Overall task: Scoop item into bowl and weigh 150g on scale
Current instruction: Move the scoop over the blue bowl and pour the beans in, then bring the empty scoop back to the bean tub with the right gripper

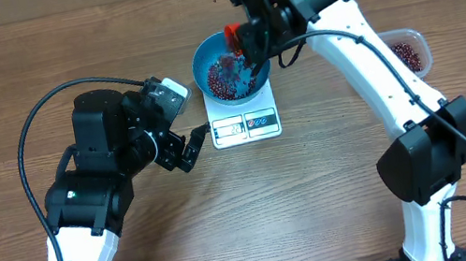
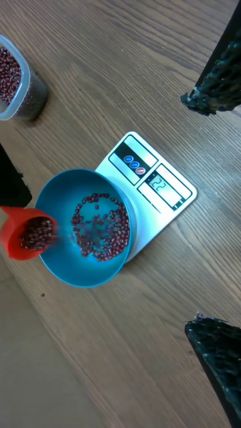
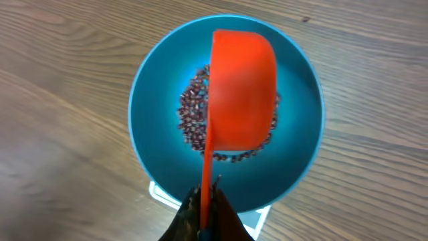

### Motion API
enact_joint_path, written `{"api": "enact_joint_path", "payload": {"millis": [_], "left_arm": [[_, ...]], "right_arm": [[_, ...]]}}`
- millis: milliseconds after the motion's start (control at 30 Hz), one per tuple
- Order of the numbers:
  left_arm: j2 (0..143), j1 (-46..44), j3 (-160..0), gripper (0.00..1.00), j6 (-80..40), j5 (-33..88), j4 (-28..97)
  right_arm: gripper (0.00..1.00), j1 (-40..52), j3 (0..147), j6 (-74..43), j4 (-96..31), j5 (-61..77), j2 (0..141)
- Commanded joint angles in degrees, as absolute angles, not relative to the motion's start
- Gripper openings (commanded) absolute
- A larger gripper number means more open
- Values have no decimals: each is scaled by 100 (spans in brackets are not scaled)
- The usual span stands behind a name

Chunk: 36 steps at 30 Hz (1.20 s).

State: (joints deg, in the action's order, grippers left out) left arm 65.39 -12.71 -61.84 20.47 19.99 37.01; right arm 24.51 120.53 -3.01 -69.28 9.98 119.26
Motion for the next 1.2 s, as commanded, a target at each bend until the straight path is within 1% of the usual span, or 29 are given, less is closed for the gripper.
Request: {"api": "enact_joint_path", "payload": {"millis": [0, 300, 467, 700, 1067, 1167], "left_arm": [[6558, -1240, -6176, 100, 1966, 2080, 3686], [6558, -1240, -6176, 100, 1966, 2080, 3686], [6558, -1240, -6176, 100, 1966, 2080, 3686], [6558, -1240, -6176, 100, 1966, 2080, 3686], [6558, -1240, -6176, 100, 1966, 2080, 3686], [6558, -1240, -6176, 99, 1968, 2080, 3686]], "right_arm": [[4, 2681, 12320, -307, -6912, 27, 11784], [4, 3282, 12320, -248, -6923, -1317, 11236], [4, 3514, 12320, -165, -6934, -1824, 11087], [4, 3599, 12320, 30, -6921, -1820, 11067], [4, 3588, 12320, 23, -6906, -1769, 11056], [4, 3470, 12326, 25, -6860, -1339, 11002]]}}
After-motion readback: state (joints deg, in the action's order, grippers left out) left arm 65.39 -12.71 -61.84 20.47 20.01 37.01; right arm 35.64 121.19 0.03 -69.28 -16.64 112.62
